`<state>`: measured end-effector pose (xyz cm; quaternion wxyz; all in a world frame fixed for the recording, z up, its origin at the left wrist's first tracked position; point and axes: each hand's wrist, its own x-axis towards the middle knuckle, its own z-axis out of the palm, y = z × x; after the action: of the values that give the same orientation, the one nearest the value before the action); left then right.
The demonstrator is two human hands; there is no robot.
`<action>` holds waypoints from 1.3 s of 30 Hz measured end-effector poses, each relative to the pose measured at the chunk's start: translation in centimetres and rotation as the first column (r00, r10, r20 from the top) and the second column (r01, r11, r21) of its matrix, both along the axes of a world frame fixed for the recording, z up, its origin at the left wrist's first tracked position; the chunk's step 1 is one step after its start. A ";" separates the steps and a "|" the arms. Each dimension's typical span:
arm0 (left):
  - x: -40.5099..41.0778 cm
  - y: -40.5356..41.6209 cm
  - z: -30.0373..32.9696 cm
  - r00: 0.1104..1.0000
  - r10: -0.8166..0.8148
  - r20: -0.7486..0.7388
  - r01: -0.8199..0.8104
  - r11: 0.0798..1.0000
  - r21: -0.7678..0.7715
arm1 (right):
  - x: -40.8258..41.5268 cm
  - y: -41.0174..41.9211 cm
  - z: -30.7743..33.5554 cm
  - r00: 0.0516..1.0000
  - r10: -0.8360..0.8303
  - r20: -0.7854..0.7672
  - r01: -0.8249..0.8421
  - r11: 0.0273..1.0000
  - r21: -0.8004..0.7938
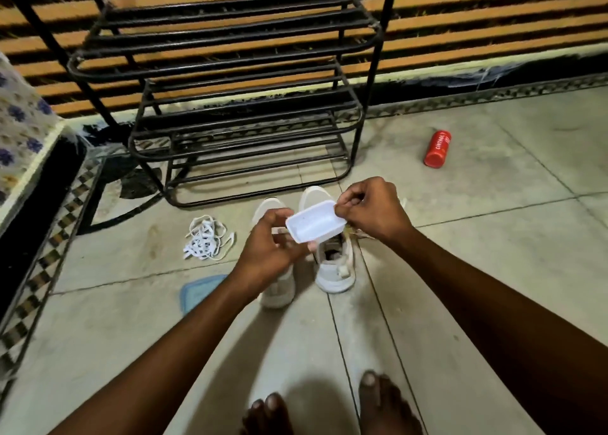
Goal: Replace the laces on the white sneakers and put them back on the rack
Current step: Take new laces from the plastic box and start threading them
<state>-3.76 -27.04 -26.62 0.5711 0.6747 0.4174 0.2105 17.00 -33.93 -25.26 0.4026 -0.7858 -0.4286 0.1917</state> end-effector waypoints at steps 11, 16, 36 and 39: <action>5.6 -1.6 -2.9 0.969 -0.182 -0.170 0.240 0.860 0.450 | 4.5 -5.0 -2.4 0.996 -0.088 0.014 0.089 0.988 -0.129; 9.7 -3.2 -3.7 0.808 -0.217 -0.548 0.530 0.674 0.515 | 6.7 -7.4 -5.5 0.986 -0.153 0.066 0.163 0.971 -0.176; 17.8 -5.9 -8.2 0.513 -0.305 -0.802 0.792 0.528 0.306 | 12.4 -11.6 -13.2 0.976 -0.173 0.131 0.211 0.894 -0.396; 18.6 -3.9 -7.5 0.617 -0.269 -0.740 0.731 0.543 0.412 | 13.5 -10.8 -13.5 0.974 -0.172 0.150 0.212 0.924 -0.319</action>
<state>14.87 -30.98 -34.13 0.1530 0.9571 0.2388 -0.0599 30.53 -44.70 -38.78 0.2545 -0.8907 -0.3341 0.1739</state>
